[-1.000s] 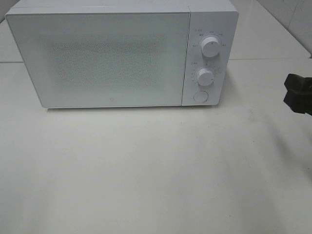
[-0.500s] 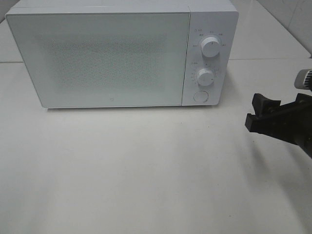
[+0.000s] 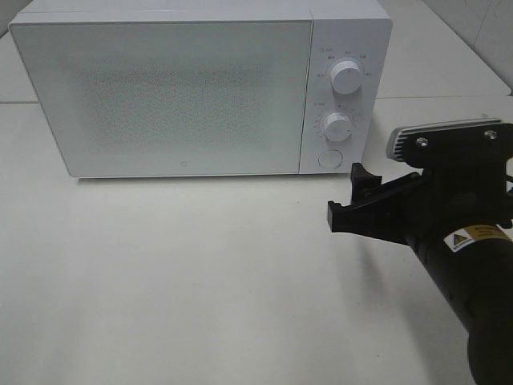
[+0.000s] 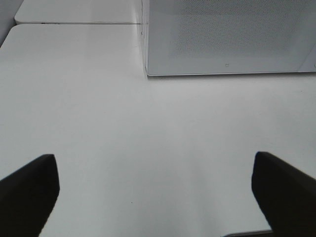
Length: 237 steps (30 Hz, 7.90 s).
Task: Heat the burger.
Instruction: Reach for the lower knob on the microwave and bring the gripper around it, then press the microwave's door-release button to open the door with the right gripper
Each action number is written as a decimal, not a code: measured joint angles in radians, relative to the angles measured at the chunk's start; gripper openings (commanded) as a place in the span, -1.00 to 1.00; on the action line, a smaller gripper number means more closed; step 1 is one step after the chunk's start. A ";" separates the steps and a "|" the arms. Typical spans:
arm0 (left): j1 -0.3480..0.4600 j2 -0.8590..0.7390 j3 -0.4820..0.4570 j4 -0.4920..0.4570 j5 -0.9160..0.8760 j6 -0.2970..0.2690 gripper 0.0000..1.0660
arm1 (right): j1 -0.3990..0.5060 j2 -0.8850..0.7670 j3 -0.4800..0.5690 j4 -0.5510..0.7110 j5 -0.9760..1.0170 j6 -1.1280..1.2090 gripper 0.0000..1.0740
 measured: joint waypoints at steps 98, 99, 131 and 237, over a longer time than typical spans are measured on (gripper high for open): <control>0.000 0.000 0.000 0.001 0.000 0.000 0.83 | -0.346 0.425 -0.376 -0.394 -0.005 0.231 0.42; 0.000 0.000 0.000 0.001 0.000 0.000 0.83 | -0.352 0.425 -0.381 -0.399 -0.005 0.231 0.42; 0.000 0.000 0.000 0.001 0.000 0.000 0.83 | -0.414 0.527 -0.455 -0.457 0.023 0.237 0.20; 0.000 0.000 0.000 0.001 0.000 0.000 0.83 | -0.415 0.438 -0.241 -0.698 -0.005 1.681 0.31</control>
